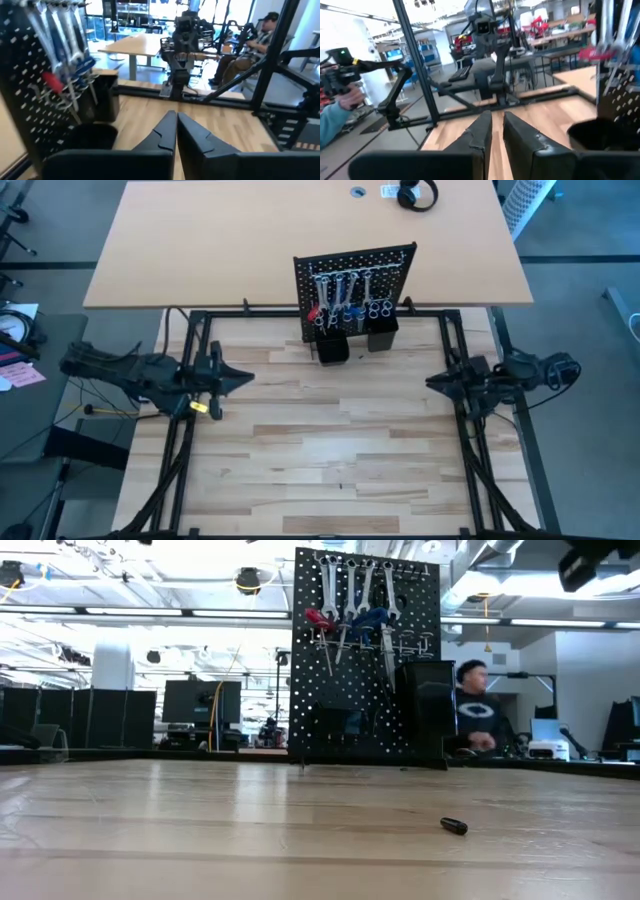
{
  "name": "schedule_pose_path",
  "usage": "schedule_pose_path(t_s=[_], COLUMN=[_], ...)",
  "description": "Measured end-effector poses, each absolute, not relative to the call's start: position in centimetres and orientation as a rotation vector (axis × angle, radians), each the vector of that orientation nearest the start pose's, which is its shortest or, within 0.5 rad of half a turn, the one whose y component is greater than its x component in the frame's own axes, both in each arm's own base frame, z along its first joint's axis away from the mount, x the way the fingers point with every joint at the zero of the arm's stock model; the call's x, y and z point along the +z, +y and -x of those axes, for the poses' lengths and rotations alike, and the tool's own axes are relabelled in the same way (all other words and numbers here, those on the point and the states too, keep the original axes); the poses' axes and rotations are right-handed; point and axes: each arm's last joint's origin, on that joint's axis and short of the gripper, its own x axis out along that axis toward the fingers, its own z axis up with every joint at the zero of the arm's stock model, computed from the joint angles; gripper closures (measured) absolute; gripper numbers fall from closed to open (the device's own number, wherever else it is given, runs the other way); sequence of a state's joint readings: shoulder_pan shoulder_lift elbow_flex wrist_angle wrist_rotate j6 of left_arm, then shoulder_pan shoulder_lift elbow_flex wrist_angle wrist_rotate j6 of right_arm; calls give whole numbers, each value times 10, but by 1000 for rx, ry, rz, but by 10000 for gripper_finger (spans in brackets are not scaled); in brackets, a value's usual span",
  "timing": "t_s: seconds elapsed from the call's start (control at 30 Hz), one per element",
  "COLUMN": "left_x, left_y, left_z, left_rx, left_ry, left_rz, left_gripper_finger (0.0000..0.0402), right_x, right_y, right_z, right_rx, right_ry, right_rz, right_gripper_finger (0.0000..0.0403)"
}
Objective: Hang tools onto peg board
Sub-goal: Return To Home Position
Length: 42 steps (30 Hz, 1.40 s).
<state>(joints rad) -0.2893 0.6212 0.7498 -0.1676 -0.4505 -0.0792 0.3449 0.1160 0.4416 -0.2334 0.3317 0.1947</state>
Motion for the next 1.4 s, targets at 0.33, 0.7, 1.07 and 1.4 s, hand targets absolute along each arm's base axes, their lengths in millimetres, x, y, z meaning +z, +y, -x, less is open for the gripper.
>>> schedule_pose_path(t_s=[0.33,0.7,1.07,1.4], left_x=[270,203,187,185], left_y=[-18,-15,-14,-12], left_z=[-105,-95,-92,-93], left_rx=[171,159,161,116], left_ry=[-13,-120,-204,-161], left_rz=[108,162,150,107], left_gripper_finger=[401,401,401,401], right_x=[235,196,203,188], right_y=[20,32,31,14], right_z=[-78,-91,-82,-92], right_rx=[64,157,183,73], right_ry=[-16,-23,-109,-80], right_rz=[-219,-190,-33,-79], right_gripper_finger=[350,350,353,385])
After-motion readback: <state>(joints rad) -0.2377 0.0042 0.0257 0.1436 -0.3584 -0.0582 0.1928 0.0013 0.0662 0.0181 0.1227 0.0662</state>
